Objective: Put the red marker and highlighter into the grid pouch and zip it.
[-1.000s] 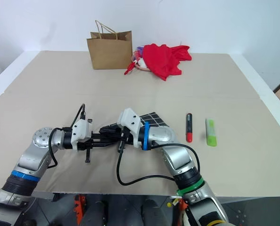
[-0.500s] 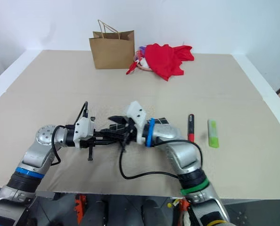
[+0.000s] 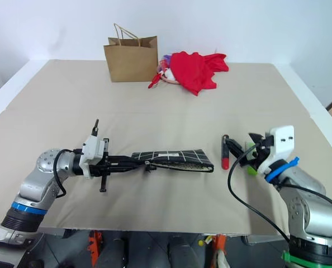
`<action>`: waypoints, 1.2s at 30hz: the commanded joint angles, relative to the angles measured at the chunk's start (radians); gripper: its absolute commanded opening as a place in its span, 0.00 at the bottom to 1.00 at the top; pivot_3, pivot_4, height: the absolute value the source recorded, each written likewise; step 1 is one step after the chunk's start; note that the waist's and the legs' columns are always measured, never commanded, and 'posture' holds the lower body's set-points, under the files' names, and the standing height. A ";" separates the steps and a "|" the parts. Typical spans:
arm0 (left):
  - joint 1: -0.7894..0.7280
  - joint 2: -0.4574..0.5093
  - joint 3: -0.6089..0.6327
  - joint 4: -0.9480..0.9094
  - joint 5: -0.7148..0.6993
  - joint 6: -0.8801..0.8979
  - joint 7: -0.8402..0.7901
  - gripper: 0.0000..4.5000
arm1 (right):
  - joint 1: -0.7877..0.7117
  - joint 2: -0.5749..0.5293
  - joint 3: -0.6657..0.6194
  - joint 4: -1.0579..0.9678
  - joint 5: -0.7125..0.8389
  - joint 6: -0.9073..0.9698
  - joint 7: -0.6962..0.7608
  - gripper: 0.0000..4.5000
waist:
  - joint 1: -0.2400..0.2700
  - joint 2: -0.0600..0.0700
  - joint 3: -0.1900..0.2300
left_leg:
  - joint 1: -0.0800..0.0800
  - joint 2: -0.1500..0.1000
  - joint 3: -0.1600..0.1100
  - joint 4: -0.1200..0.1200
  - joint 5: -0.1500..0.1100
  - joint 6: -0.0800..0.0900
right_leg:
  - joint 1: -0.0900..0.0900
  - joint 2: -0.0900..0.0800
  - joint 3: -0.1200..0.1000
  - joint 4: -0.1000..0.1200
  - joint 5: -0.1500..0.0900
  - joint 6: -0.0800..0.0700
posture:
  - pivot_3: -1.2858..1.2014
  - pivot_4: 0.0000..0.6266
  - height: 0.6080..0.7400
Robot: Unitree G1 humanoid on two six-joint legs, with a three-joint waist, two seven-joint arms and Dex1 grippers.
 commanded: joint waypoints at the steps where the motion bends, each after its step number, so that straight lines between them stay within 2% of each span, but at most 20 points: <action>1: -0.014 0.019 0.027 -0.046 -0.050 0.057 -0.006 0.00 | 0.038 0.059 0.041 -0.073 -0.033 -0.034 -0.081 0.99 | -0.002 0.000 0.000 | 0.000 0.000 0.000 0.000 0.000 0.000 | 0.000 0.000 0.000 0.000 0.000 0.000 | 0.52 0.24 1.00; 18: 0.001 0.025 0.016 -0.067 -0.022 0.054 -0.001 0.00 | 0.025 0.168 0.200 -0.009 -0.141 0.000 -0.264 0.99 | 0.004 0.000 0.000 | 0.000 -0.001 0.000 -0.001 0.000 -0.001 | 0.000 -0.001 0.000 0.000 -0.001 -0.001 | 0.52 0.24 1.00; 21: 0.004 0.026 0.018 -0.070 -0.021 0.054 0.004 0.00 | 0.028 0.187 0.223 -0.004 -0.171 0.016 -0.307 0.82 | 0.003 0.000 0.000 | 0.000 -0.001 0.000 -0.001 0.000 -0.001 | 0.000 -0.001 0.000 0.000 -0.001 -0.001 | 0.52 0.24 1.00; 26: 0.004 0.025 0.019 -0.068 -0.019 0.053 0.011 0.00 | 0.037 0.215 0.241 -0.018 -0.191 0.056 -0.350 0.31 | 0.004 -0.002 -0.001 | 0.001 -0.001 0.000 0.000 0.000 -0.001 | 0.001 -0.001 0.000 0.000 0.000 -0.001 | 0.52 0.24 1.00; 27: 0.004 0.025 0.019 -0.066 -0.017 0.052 0.011 0.00 | 0.039 0.217 0.249 -0.024 -0.192 0.062 -0.350 0.18 | 0.004 -0.002 -0.001 | 0.001 -0.001 0.000 0.001 0.001 -0.001 | 0.001 -0.001 0.000 0.000 0.000 -0.002 | 0.52 0.24 1.00; 28: 0.005 0.026 0.018 -0.064 -0.016 0.050 0.011 0.00 | 0.040 0.218 0.255 -0.031 -0.194 0.067 -0.349 0.14 | 0.004 -0.002 -0.002 | 0.001 -0.001 0.000 0.001 0.001 -0.001 | 0.002 -0.001 0.000 0.000 -0.001 -0.002 | 0.52 0.24 1.00; 31: 0.003 0.026 0.016 -0.061 -0.014 0.049 0.011 0.00 | 0.023 0.201 0.264 -0.048 -0.179 0.051 -0.313 0.14 | 0.004 -0.004 -0.002 | 0.001 -0.001 0.000 0.001 0.001 -0.001 | 0.002 -0.001 0.000 0.000 -0.001 -0.004 | 0.52 0.24 1.00; 34: 0.002 0.028 0.009 -0.061 -0.017 0.051 0.001 0.00 | -0.061 0.135 0.188 -0.087 -0.048 -0.031 -0.139 0.14 | 0.002 -0.001 0.001 | 0.001 -0.001 0.001 0.001 0.001 -0.001 | 0.001 -0.001 0.000 0.000 -0.001 -0.004 | 0.52 0.24 1.00; 36: 0.003 0.031 0.003 -0.061 -0.021 0.053 -0.013 0.00 | -0.115 0.022 0.134 -0.087 0.021 -0.051 0.008 0.14 | 0.001 0.001 0.002 | 0.000 -0.001 0.002 0.001 0.001 -0.001 | 0.000 -0.001 0.001 0.000 0.001 0.000 | 0.52 0.24 1.00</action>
